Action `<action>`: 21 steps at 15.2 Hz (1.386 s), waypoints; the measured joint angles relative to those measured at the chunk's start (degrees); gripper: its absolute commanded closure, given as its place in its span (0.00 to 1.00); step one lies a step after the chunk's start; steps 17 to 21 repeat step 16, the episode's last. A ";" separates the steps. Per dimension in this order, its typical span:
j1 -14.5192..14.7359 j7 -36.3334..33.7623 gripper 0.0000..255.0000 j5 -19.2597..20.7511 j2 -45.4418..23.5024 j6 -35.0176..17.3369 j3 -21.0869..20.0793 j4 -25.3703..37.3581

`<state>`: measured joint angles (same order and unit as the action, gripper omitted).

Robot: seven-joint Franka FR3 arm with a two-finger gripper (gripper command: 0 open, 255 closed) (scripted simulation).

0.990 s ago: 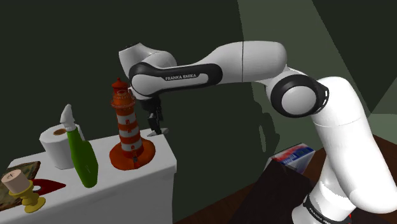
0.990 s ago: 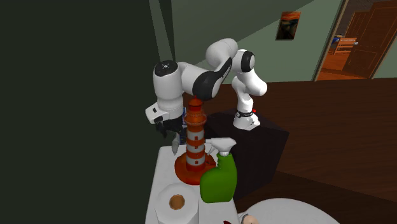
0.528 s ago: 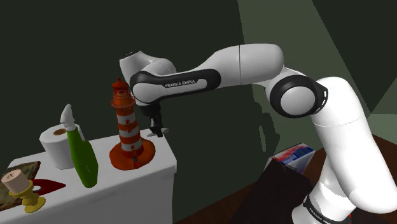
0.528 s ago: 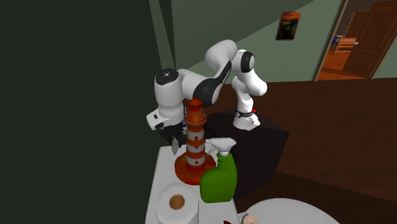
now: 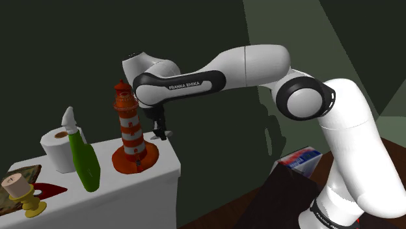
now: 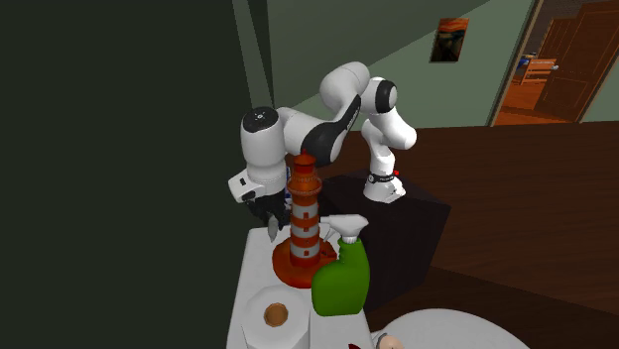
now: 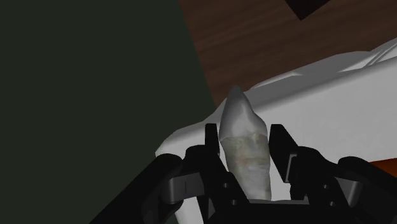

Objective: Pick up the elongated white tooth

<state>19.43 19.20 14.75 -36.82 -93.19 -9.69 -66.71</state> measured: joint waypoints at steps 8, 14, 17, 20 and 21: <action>0.49 0.97 1.00 -0.05 -0.41 5.43 0.07 5.86; 1.14 1.93 1.00 0.05 -1.43 10.81 0.19 12.36; 1.42 2.21 1.00 0.13 -2.14 12.40 0.27 14.71; 1.42 2.21 1.00 0.13 -2.14 12.40 0.27 14.71; 1.42 2.21 1.00 0.13 -2.14 12.40 0.27 14.71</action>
